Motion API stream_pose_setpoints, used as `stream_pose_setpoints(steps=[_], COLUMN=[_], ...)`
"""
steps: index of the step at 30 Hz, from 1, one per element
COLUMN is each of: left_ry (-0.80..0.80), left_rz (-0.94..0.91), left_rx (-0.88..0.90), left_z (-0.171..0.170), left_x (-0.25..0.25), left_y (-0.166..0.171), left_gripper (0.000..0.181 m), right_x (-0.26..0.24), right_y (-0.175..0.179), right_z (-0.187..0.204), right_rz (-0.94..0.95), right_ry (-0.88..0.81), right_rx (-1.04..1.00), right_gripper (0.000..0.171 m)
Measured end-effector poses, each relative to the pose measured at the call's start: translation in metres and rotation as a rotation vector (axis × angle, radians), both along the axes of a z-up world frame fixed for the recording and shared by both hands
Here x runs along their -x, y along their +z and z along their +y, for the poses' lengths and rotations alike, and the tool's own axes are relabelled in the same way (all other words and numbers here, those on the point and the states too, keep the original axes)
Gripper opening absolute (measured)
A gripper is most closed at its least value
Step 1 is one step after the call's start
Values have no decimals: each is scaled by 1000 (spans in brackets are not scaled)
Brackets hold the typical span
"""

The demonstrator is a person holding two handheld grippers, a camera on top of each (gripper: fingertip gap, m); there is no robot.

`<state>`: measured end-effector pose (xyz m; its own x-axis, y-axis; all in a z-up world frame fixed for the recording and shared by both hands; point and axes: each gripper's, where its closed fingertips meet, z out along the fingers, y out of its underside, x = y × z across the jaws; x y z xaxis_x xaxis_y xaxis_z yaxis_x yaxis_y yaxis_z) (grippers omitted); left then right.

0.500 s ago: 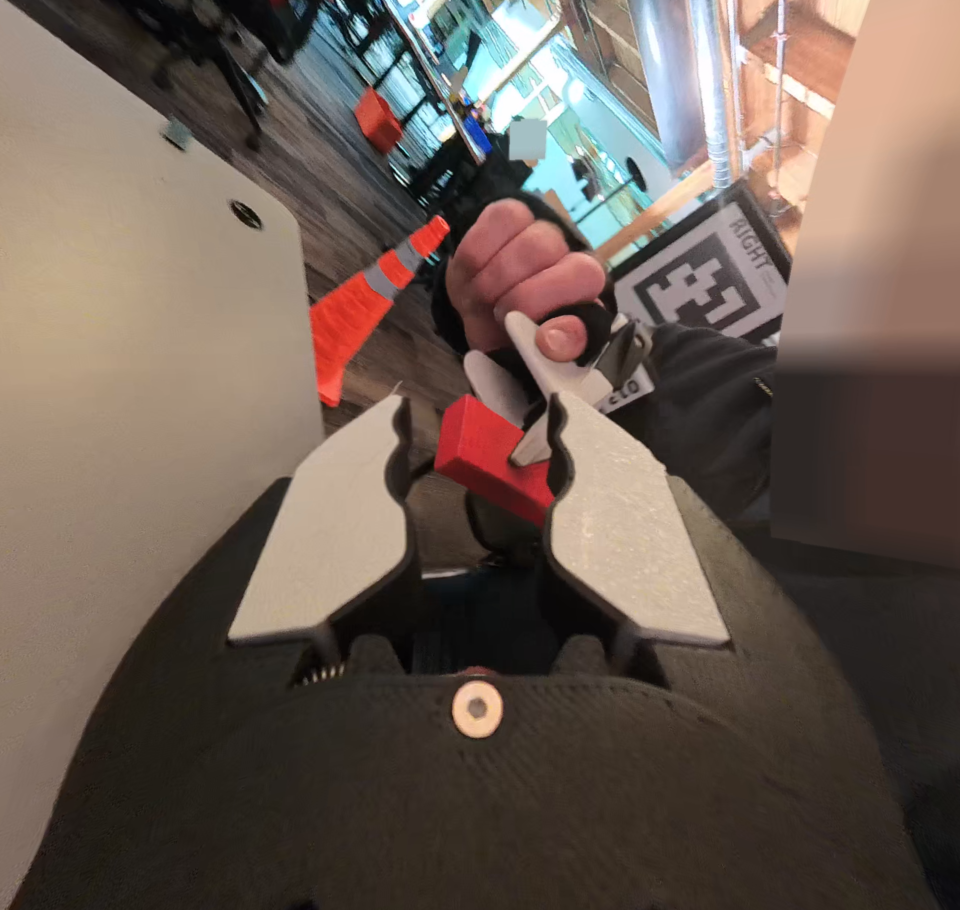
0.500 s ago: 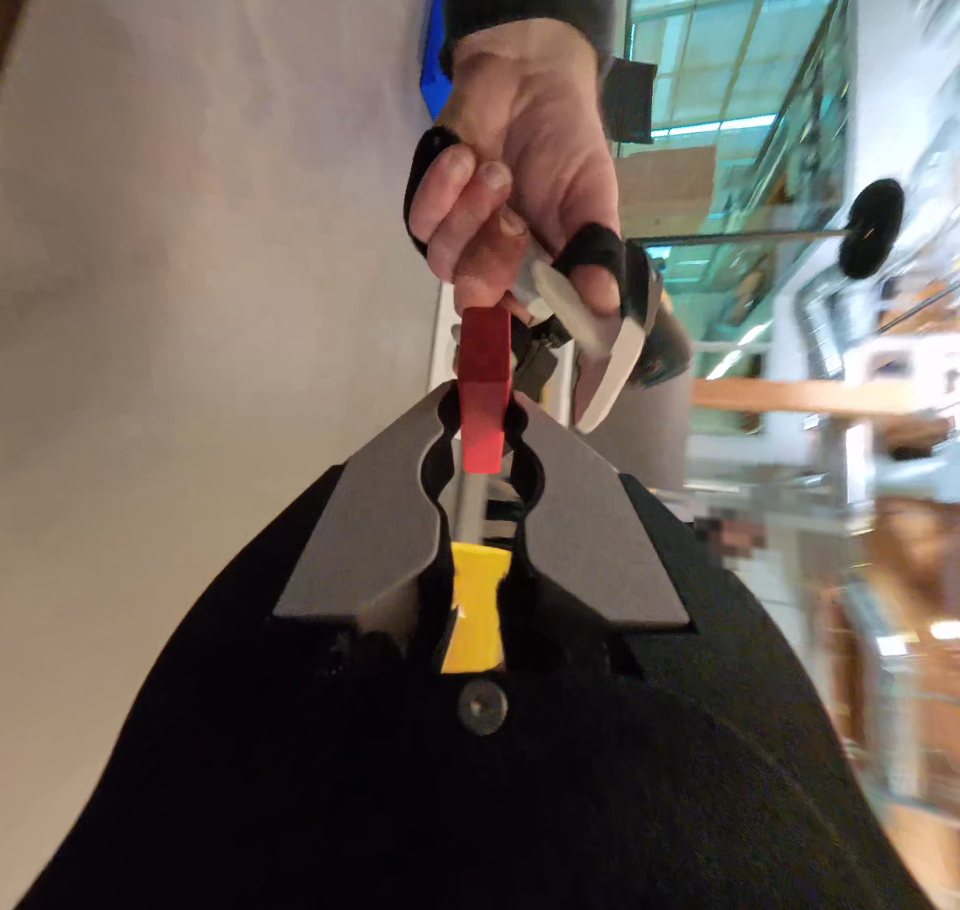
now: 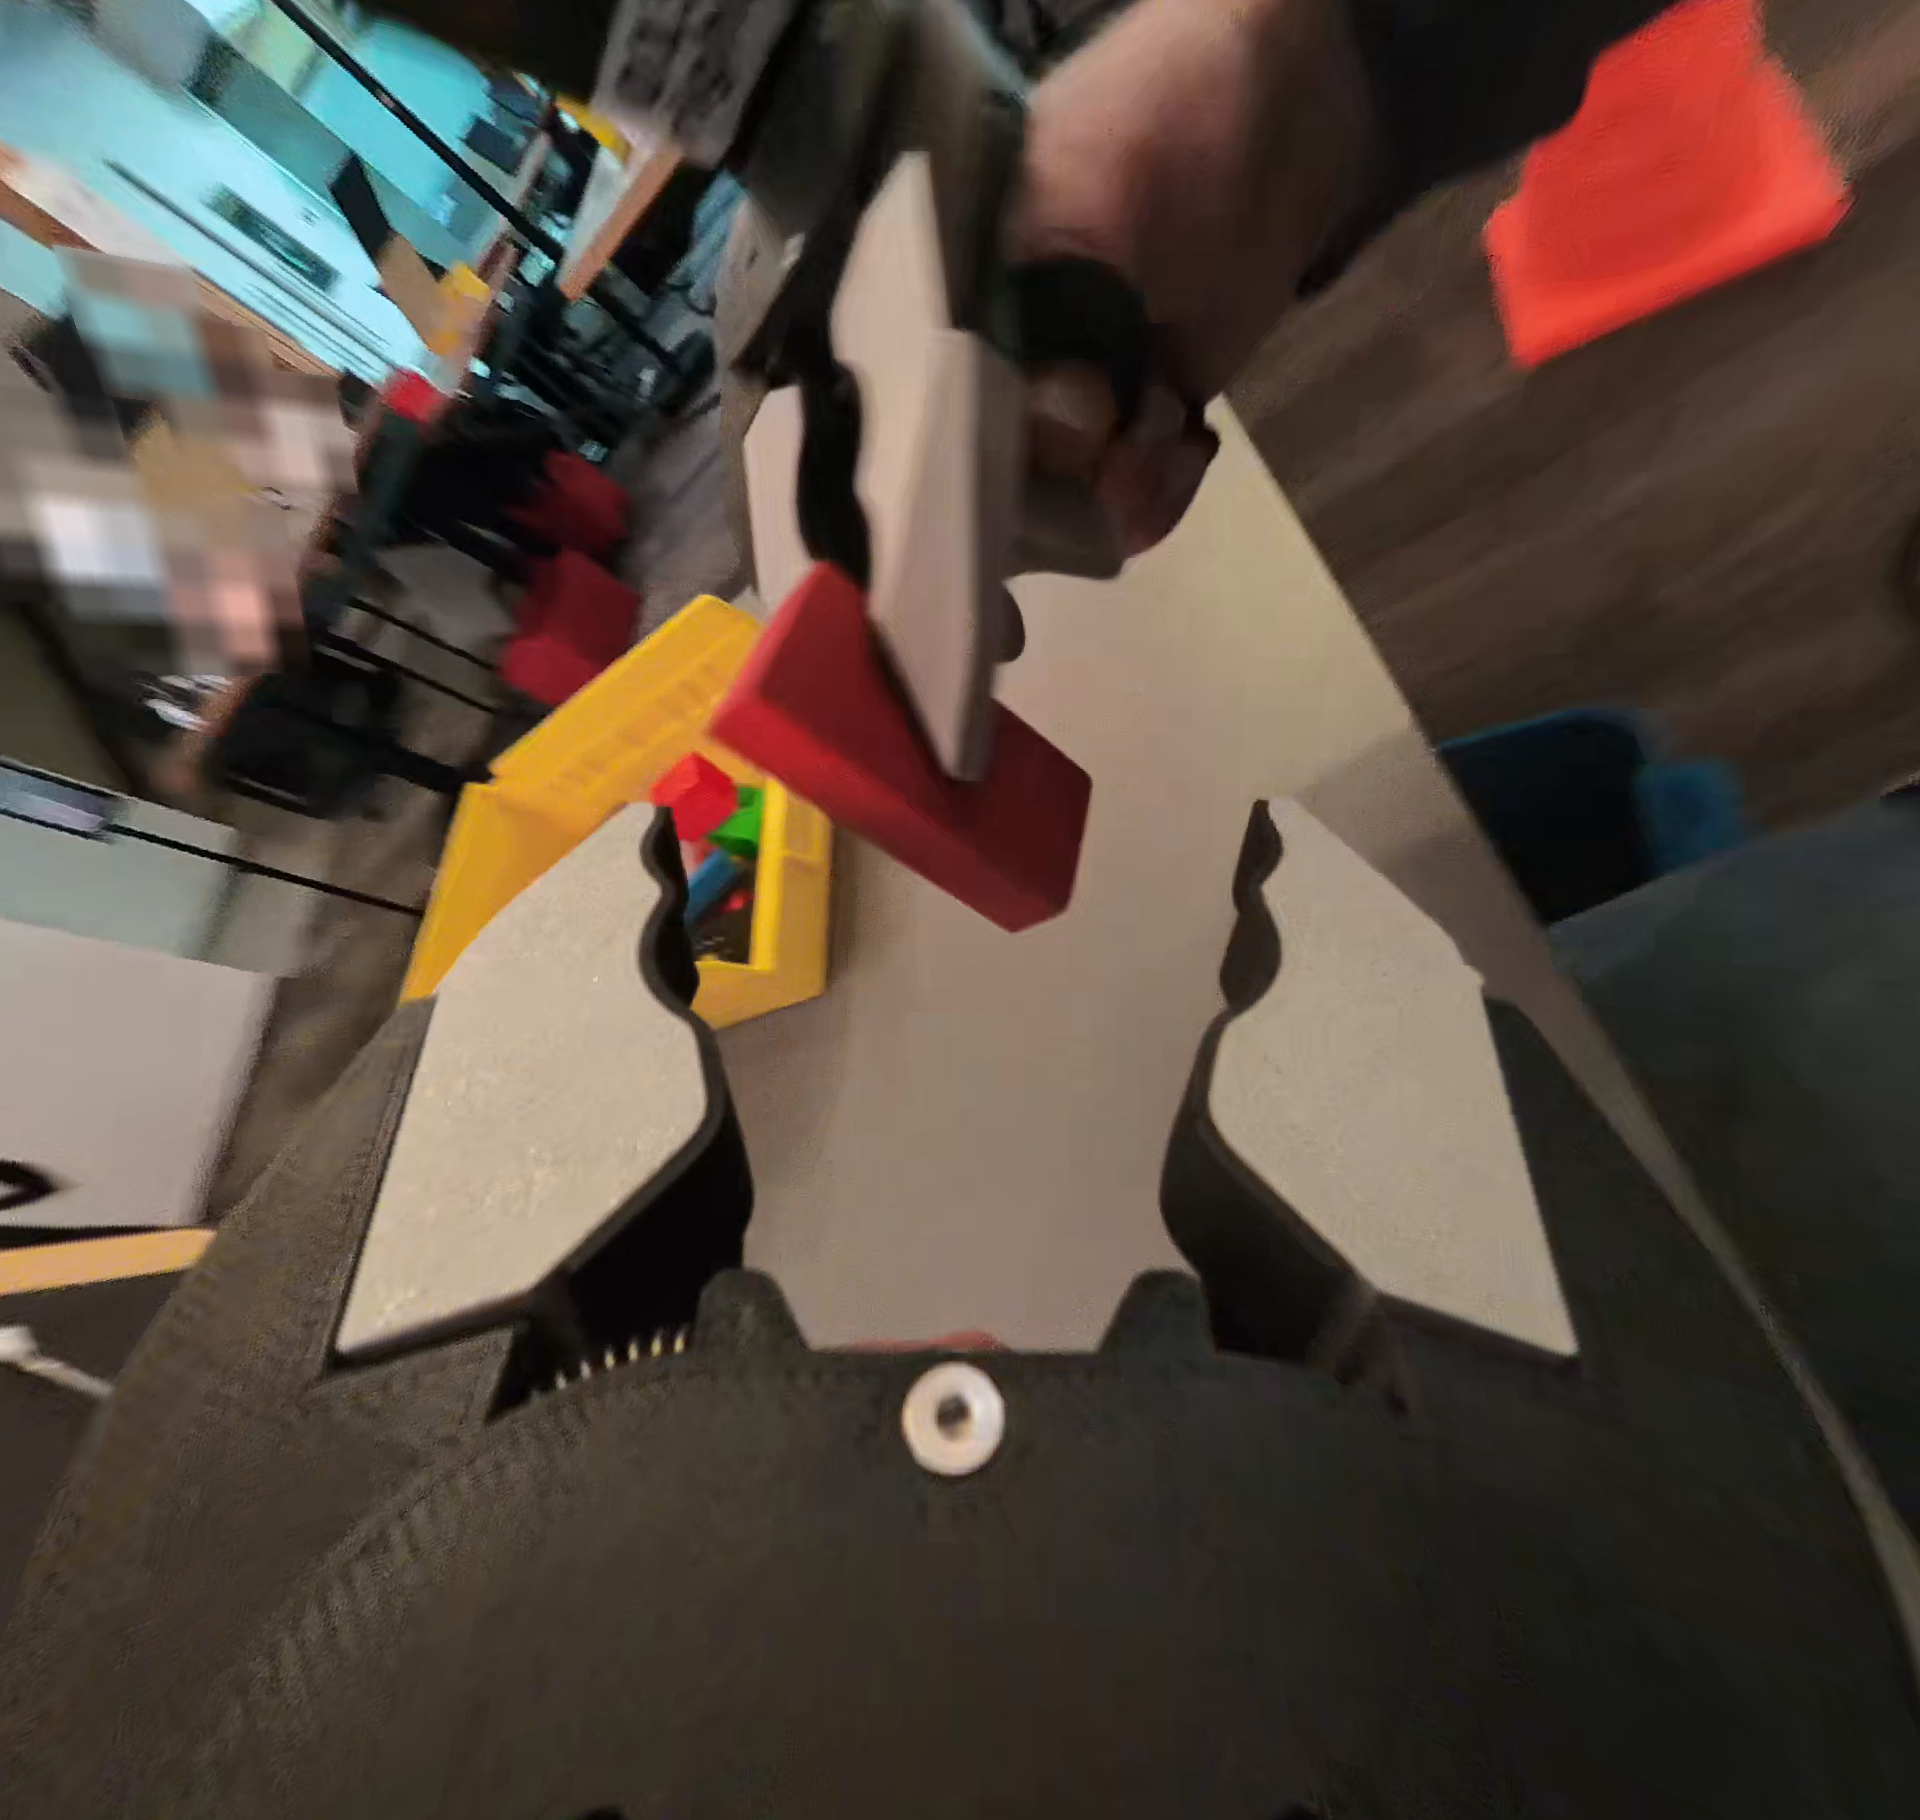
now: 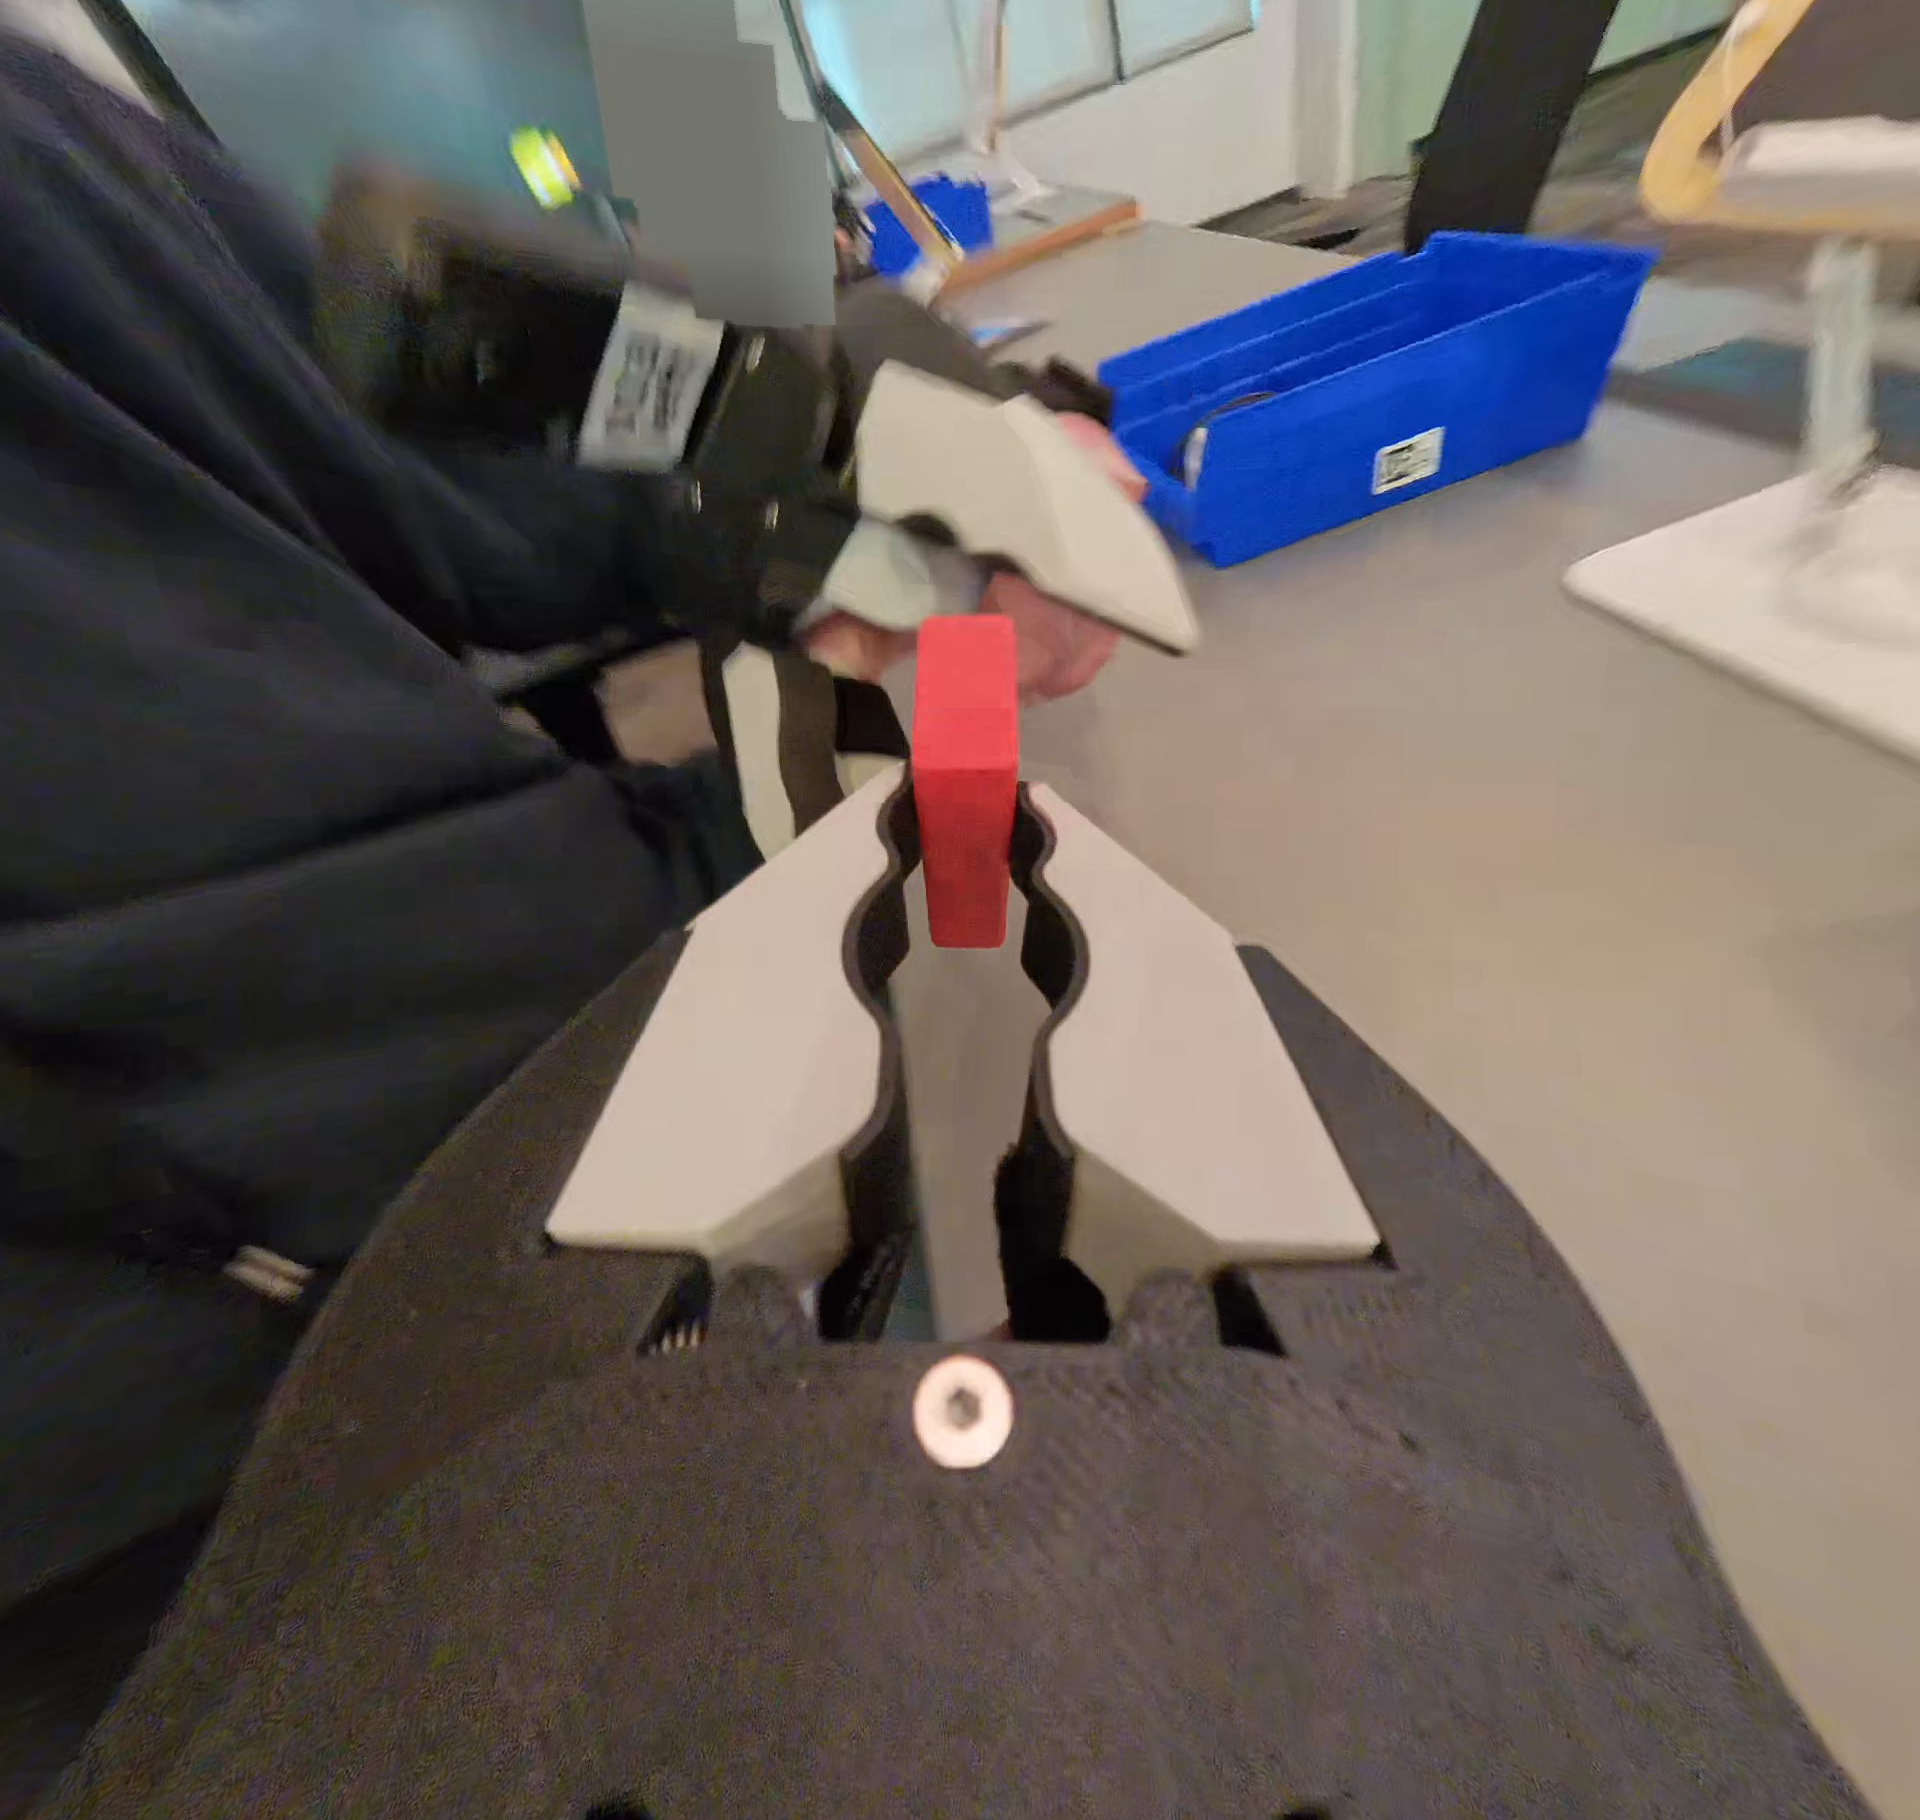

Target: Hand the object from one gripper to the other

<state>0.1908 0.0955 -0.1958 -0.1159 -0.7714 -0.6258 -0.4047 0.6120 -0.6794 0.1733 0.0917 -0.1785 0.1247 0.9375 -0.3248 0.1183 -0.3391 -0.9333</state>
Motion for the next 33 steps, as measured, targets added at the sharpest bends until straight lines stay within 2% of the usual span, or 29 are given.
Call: stream_pose_setpoints(steps=[3, 6, 9, 10, 11, 15, 17, 20, 21, 24, 27, 30, 33], left_ry=[16, 42, 28, 14, 5, 17, 27, 24, 4, -94, -231, -342, -395], left_rz=[-13, -31, -42, -34, -37, -30, -40, -95, -115, -279, -477, -573, -599], left_rx=[-207, -310, -295, -294, -291, -245, -166, 70, 189, 563, 869, 892, 844], left_z=[-3, -1, -5, -7, -9, -5, -4, -4, -6, -11, -10, -16, -25], left_x=[-6, -10, -13, -13, -13, -12, -11, -9, -8, -4, 4, 4, -2], left_y=[-3, -6, -8, -9, -9, -9, -7, -1, 2, 27, 61, 78, 83], left_gripper=[103, 101, 93, 81, 77, 76, 76, 76, 77, 76, 77, 76, 77], right_x=[-2, 3, 8, 8, 9, 10, 10, 2, -1, -6, -7, -6, 9], right_y=[-5, -12, -17, -18, -18, -16, -13, -7, -4, 18, 39, 57, 57], right_z=[0, -11, -17, -16, -16, -10, -5, 8, 9, 3, 0, -1, -6], right_rz=[30, 14, -2, -1, 6, 45, 60, 71, 70, 170, 353, 572, 615], right_ry=[48, 122, 161, 161, 167, 150, 126, 35, 15, 21, 77, 159, 216], right_rx=[179, 270, 314, 321, 331, 339, 304, 169, 106, 35, 148, 287, 330], right_gripper=[13, 13, 13, 13, 13, 13, 18, 55, 61, 69, 68, 62, 61])
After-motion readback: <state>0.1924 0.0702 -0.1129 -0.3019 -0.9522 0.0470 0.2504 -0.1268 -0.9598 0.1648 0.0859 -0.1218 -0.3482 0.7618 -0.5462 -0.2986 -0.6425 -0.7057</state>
